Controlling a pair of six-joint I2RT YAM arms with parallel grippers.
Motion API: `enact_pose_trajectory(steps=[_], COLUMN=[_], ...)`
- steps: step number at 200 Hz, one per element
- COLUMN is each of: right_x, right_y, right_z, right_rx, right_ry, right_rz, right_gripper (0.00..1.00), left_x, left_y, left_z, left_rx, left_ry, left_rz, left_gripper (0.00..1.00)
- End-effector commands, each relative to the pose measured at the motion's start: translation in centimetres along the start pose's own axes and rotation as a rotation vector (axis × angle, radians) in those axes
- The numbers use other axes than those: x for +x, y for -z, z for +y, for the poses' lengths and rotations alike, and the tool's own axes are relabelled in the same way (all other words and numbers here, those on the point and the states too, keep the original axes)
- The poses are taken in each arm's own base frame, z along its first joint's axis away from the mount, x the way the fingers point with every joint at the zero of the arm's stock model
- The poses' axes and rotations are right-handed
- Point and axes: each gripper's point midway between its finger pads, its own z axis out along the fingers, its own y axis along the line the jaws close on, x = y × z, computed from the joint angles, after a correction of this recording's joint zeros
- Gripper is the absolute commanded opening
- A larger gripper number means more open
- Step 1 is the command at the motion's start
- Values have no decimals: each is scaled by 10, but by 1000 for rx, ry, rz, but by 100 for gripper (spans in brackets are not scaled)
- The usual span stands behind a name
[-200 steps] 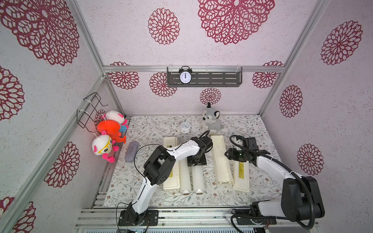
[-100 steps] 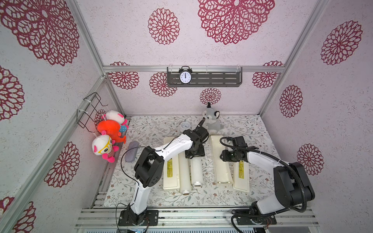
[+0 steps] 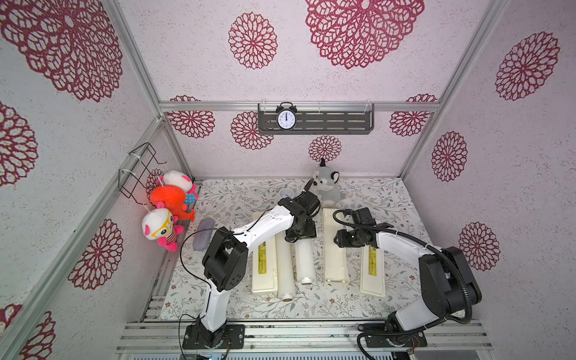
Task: Put plastic wrap rolls into dispensers
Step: Move the plastic wrap cutting box to the center of the board, then place the plastic wrap into the plastic wrap cutting box.
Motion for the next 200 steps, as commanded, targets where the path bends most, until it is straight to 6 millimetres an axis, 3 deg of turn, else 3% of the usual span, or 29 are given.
enact_pose_trajectory(steps=[1,34,70,97,123,200], right_x=[-16,-25,-26,-18,-15,-14], right_y=[20,49,82,89,95,96], right_z=[4,-4,-27,-42,-44,-46], right_rx=[3,-32,-8,19,21,25], right_ry=[27,-24,-88,-128,-141,-147], right_rz=[-50,-97,-160,-174,-188,-195], right_gripper=[53,55,55,55,54,54], left_x=[-28,-32,-41,-44,-44,-15], left_y=[36,39,37,35,28,-7], left_z=[-43,-69,-95,-127,-149,-152], left_rx=[164,187,248,306,343,285], left_ry=[-30,-78,-70,-77,-79,-94], left_rz=[-94,-95,-106,-126,-130,-34], left_gripper=[54,55,54,54,54,54])
